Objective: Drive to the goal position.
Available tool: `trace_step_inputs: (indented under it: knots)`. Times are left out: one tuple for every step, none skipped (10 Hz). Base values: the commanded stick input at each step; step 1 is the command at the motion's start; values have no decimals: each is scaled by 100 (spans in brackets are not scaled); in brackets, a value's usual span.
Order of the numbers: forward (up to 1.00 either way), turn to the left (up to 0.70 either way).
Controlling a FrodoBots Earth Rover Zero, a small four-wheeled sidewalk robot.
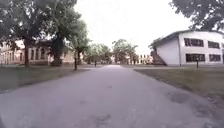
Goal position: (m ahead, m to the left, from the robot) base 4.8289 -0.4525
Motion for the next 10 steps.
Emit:
trace_step_inputs:
  knots:
    - [45, 0]
    - [45, 0]
    - [45, 0]
    - [45, 0]
    - [45, 0]
    - [45, 0]
    - [45, 0]
    - [45, 0]
    - [45, 0]
    - [45, 0]
